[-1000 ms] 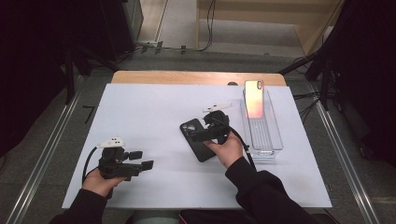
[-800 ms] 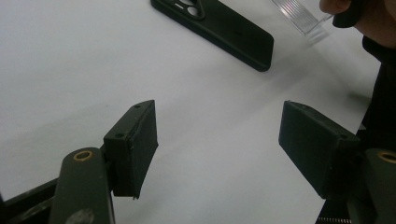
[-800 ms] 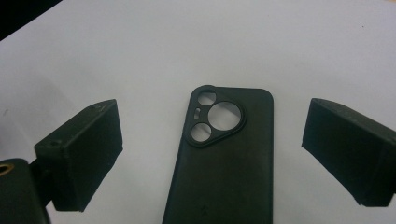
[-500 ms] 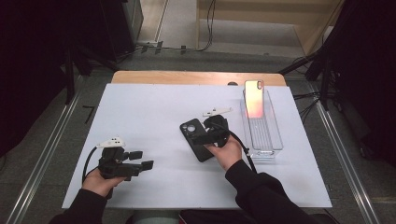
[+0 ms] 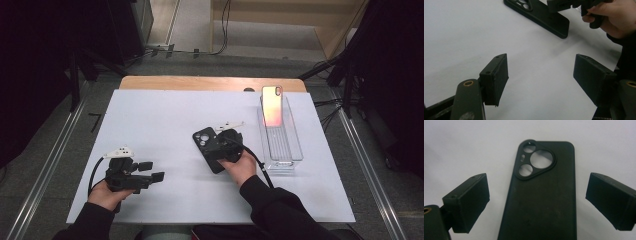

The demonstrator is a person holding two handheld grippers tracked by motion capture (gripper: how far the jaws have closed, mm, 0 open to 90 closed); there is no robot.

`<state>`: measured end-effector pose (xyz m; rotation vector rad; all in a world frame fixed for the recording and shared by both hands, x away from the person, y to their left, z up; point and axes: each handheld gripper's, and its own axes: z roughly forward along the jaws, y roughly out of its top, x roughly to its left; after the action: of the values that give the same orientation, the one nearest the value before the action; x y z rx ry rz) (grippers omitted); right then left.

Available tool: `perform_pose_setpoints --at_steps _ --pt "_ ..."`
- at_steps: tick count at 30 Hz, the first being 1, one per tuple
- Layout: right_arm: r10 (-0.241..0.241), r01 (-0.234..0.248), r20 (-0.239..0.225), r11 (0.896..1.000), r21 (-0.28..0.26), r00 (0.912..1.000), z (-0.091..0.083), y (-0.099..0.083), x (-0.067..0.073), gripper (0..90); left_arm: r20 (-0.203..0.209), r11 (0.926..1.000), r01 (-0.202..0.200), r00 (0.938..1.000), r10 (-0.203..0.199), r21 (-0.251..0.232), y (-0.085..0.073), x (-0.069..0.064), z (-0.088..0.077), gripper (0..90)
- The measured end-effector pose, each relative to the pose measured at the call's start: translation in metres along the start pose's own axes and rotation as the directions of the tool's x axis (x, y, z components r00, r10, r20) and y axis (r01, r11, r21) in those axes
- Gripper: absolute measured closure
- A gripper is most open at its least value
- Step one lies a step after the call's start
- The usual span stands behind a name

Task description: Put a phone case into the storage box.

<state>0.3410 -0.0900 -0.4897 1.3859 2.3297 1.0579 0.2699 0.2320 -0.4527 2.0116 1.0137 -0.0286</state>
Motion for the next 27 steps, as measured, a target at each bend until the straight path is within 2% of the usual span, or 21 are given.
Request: perform_pose_setpoints --at_steps 6,11,14,20,27 --pt "-0.01 0.009 0.022 1.0 0.027 0.9997 0.009 -0.007 0.001 3.4 -0.001 1.0 0.002 1.0 -0.002 0.0 0.0 0.0 0.0 28.4" --pt "-0.013 0.012 0.021 0.998 0.055 0.9997 0.018 -0.014 0.003 3.4 -0.002 1.0 0.002 1.0 -0.002 0.0 0.0 0.0 0.0 28.5" --pt "-0.051 0.048 0.056 0.998 0.045 0.9971 0.02 -0.018 0.007 3.4 -0.002 1.0 0.003 1.0 -0.003 0.0 0.0 0.0 0.0 28.4" --pt "-0.094 0.092 0.091 0.995 0.026 0.9914 0.022 -0.023 0.011 3.3 -0.001 1.0 0.002 1.0 -0.002 0.0 0.0 0.0 0.001 28.4" --pt "-0.089 0.089 0.097 0.996 0.007 0.9913 0.021 -0.025 0.011 8.9 -0.004 1.0 0.006 1.0 -0.006 -0.001 0.0 0.0 0.001 28.5"
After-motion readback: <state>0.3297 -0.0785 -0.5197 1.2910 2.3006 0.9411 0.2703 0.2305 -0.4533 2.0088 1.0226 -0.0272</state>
